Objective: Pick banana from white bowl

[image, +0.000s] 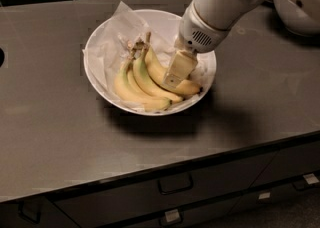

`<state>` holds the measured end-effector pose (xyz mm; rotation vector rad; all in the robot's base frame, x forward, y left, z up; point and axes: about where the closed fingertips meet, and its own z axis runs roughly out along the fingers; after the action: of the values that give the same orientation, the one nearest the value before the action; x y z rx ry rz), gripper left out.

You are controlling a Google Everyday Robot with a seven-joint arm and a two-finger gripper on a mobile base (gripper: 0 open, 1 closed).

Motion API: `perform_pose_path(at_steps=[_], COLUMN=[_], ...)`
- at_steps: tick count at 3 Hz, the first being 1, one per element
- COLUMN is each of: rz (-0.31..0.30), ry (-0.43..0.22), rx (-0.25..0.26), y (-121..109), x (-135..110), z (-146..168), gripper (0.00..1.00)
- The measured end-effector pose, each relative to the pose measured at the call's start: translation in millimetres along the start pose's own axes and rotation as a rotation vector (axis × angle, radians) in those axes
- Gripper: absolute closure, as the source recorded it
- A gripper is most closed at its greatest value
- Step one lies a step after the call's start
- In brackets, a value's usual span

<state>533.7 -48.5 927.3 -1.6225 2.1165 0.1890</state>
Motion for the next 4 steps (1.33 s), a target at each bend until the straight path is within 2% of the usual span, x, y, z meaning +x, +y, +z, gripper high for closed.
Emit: perform_pose_path(at_steps=[2, 3, 4], rz=[0.014, 0.024, 0.028], ry=[0.031, 0.049, 0.065], rx=[0.033, 0.043, 0.052], y=[-5, -5, -4], x=[-3, -3, -4], z=[10, 14, 17], gripper=[0.35, 0.45, 0.45])
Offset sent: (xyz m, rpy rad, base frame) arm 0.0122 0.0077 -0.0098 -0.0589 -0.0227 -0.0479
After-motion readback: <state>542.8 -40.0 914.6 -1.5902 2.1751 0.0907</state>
